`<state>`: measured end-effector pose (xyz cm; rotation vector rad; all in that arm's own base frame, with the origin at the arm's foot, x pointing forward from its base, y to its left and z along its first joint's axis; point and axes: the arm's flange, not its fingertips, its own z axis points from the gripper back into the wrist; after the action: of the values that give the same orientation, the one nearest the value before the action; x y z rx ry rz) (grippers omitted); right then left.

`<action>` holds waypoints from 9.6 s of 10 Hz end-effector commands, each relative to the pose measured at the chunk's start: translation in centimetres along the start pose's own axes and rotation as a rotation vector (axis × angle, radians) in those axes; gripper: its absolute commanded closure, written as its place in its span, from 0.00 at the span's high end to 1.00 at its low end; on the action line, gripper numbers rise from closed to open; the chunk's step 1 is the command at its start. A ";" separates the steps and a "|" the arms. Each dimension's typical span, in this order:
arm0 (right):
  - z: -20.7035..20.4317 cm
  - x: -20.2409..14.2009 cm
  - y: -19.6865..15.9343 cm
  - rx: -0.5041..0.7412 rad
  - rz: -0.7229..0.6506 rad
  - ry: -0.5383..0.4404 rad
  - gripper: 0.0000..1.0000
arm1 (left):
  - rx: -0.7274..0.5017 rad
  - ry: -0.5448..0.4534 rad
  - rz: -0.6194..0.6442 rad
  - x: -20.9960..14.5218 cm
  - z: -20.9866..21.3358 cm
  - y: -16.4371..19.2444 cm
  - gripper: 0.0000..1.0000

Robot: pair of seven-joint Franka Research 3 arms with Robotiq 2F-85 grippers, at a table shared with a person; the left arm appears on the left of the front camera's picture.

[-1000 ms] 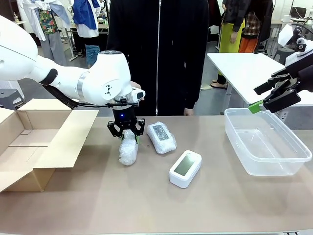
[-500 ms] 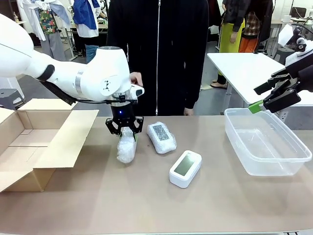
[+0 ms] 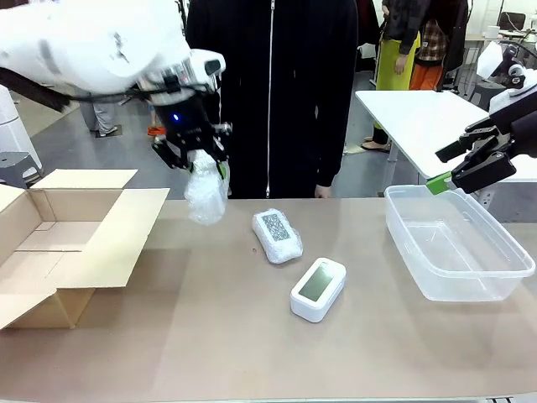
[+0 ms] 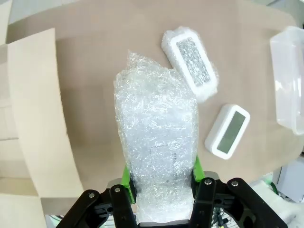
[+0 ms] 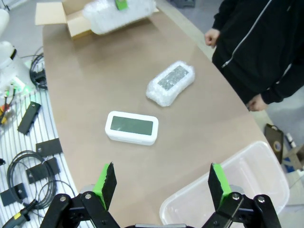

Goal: Separate and place wrapped and unwrapped clocks.
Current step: Pick up the Digital clock indicated by the person, then if the picked Digital clock is wrapped, place it in the Package Box ; if not, place it in the Organizing box, then pick up the Digital clock indicated by the person.

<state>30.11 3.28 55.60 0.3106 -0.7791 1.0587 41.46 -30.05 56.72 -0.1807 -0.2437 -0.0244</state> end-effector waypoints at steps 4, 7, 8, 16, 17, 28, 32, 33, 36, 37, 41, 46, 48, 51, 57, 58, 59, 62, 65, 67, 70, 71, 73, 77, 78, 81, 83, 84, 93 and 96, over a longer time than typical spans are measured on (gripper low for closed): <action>-0.3 -0.1 -0.1 0.020 0.003 -0.010 1.00 | 0.001 0.005 -0.032 -1.1 1.4 -0.1 0.00; -0.3 -0.1 -0.1 0.020 0.003 -0.010 1.00 | 0.001 0.005 -0.032 -1.1 1.4 -0.1 0.00; -0.3 -0.1 -0.1 0.020 0.003 -0.010 1.00 | 0.001 0.005 -0.032 -1.1 1.4 -0.1 0.00; -0.3 -0.1 -0.1 0.020 0.003 -0.010 1.00 | 0.001 0.005 -0.032 -1.1 1.4 -0.1 0.00; -0.3 -0.1 -0.1 0.020 0.003 -0.010 1.00 | 0.001 0.005 -0.032 -1.1 1.4 -0.1 0.00; -0.3 -0.1 -0.1 0.020 0.003 -0.010 1.00 | 0.286 0.060 0.016 3.4 -2.7 29.2 0.53; -0.3 -0.1 -0.1 0.020 0.003 -0.010 1.00 | 0.176 0.216 0.017 6.2 -7.7 32.0 0.53; -0.3 -0.1 -0.1 0.020 0.003 -0.010 1.00 | 0.167 0.228 0.049 6.5 -9.0 32.2 0.53; -0.3 -0.1 -0.1 0.020 0.003 -0.010 1.00 | 0.114 0.232 0.105 6.8 -11.0 32.7 0.53; -0.3 -0.1 -0.1 0.020 0.003 -0.010 1.00 | 0.137 0.226 0.104 6.9 -11.2 32.6 0.53; -0.3 -0.1 -0.1 0.020 0.003 -0.010 1.00 | 0.155 0.235 0.124 7.2 -11.0 32.4 1.00; -0.3 -0.1 -0.1 0.020 0.003 -0.010 1.00 | 0.156 0.258 0.107 7.1 -9.5 31.4 1.00; -0.3 -0.1 -0.1 0.020 0.003 -0.010 1.00 | 0.123 0.200 0.166 5.7 -4.2 29.7 1.00; -0.3 -0.1 -0.1 0.020 0.003 -0.010 1.00 | 0.130 0.194 0.219 2.1 3.0 27.8 1.00; -0.3 -0.1 -0.1 0.020 0.003 -0.010 1.00 | 0.153 0.139 0.216 0.2 6.5 27.9 1.00; -0.3 -0.1 -0.1 0.020 0.003 -0.010 1.00 | 0.153 0.139 0.216 0.2 6.5 27.9 1.00; -0.3 -0.1 -0.1 0.020 0.003 -0.010 1.00 | 0.153 0.139 0.216 0.2 6.5 27.9 1.00; -0.3 -0.1 -0.1 0.020 0.003 -0.010 1.00 | 0.153 0.139 0.216 0.2 6.5 27.9 1.00; -0.3 -0.1 -0.1 0.020 0.003 -0.010 1.00 | 0.153 0.139 0.216 0.2 6.5 27.9 1.00; -0.3 -0.1 -0.1 0.020 0.003 -0.010 1.00 | 0.153 0.139 0.216 0.2 6.5 27.9 1.00; -0.3 -0.1 -0.1 0.020 0.003 -0.010 1.00 | 0.153 0.139 0.216 0.2 6.5 27.9 1.00; -0.3 -0.1 -0.1 0.020 0.003 -0.010 1.00 | 0.153 0.139 0.216 0.2 6.5 27.9 1.00; -0.3 -0.1 -0.1 0.020 0.003 -0.010 1.00 | 0.000 0.111 0.031 2.0 6.5 24.2 1.00; -0.3 -0.1 -0.1 0.020 0.003 -0.010 1.00 | -0.081 -0.069 -0.409 0.1 3.2 9.9 1.00; -0.3 -0.1 -0.1 0.020 0.003 -0.010 1.00 | -0.141 -0.126 -0.505 -1.7 2.1 9.2 1.00; -0.3 -0.1 -0.1 0.020 0.003 -0.010 1.00 | -0.225 -0.190 -0.715 -4.6 0.1 9.6 1.00; -0.3 -0.1 -0.1 0.020 0.003 -0.010 1.00 | -0.240 -0.139 -0.783 -5.2 0.7 10.6 1.00; -0.3 -0.1 -0.1 0.020 0.003 -0.010 1.00 | -0.268 -0.127 -0.820 -5.3 1.0 10.9 1.00; -0.3 -0.1 -0.1 0.020 0.003 -0.010 1.00 | -0.241 -0.105 -0.805 -5.4 0.6 11.0 1.00; -0.3 -0.1 -0.1 0.020 0.003 -0.010 1.00 | -0.241 -0.105 -0.805 -5.4 0.6 11.0 1.00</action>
<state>30.11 3.35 55.57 0.3078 -0.7763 1.0598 36.82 -19.24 54.28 -0.3163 -0.3917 -0.8523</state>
